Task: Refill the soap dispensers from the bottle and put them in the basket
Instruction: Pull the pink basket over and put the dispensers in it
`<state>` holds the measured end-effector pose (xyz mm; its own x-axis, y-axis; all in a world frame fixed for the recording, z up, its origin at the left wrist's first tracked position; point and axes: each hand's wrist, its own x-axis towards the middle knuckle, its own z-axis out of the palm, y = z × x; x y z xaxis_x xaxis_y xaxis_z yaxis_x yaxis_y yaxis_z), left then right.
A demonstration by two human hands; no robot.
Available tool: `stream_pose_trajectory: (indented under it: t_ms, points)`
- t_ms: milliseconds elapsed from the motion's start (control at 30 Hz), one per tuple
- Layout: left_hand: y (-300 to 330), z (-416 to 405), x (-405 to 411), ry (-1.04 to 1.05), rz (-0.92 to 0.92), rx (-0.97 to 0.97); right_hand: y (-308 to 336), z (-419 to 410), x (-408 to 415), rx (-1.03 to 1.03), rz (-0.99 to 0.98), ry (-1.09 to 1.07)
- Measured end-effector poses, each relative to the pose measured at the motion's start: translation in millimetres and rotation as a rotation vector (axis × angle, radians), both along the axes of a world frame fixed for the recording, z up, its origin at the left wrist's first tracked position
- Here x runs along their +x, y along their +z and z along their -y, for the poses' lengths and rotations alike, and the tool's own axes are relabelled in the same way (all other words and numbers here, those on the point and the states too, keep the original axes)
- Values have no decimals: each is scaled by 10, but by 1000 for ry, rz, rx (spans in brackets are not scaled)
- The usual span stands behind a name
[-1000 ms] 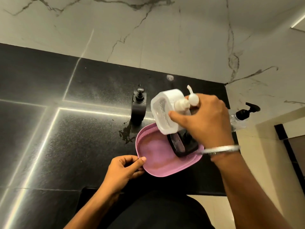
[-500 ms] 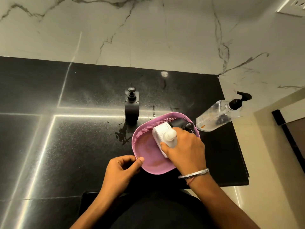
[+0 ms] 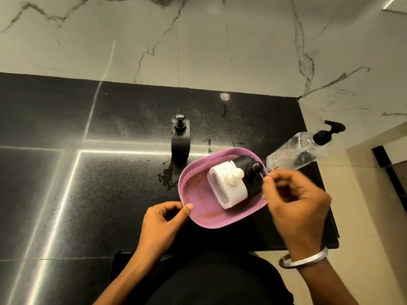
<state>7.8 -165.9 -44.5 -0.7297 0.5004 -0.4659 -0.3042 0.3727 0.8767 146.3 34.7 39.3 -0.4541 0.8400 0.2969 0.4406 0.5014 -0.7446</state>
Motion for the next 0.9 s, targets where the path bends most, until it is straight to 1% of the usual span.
stream_pose_trajectory:
  t_ms: [33,67,100,133,167,200,267,300,367,500,600,800,900]
  points:
    - [-5,-4,-16,7,-15,-9,-16,-85,23,-36,-57,-59]
    - [-8,-18,-28,17,-35,-19,-83,-202,31,-76,-63,-93]
    - [-10,-30,-43,33,-66,-33,-186,-318,23,-121,-23,-91]
    - [-4,-52,-58,59,-113,-54,-290,-430,2,-168,61,-57]
    - [1,-71,-100,93,-186,-81,-394,-518,-32,-213,141,-17]
    - [27,-105,-156,126,-282,-114,-491,-598,-57,-252,177,11]
    - [120,-240,-335,168,-470,-140,-601,-734,-104,-316,192,24]
    - [174,-341,-455,174,-533,-123,-621,-785,-123,-345,200,30]
    - [264,-590,-710,136,-603,-121,-657,-873,-132,-437,194,73]
    - [331,-1036,-1165,-147,-638,-282,-643,-942,-165,-554,118,183]
    - [288,-1133,-1379,-277,-561,-367,-637,-1003,-157,-594,110,234]
    - [121,-1055,-1736,-468,-592,-394,-681,-1027,-138,-572,143,274]
    - [88,-1070,-1833,-529,-674,-379,-691,-1057,-131,-575,142,298]
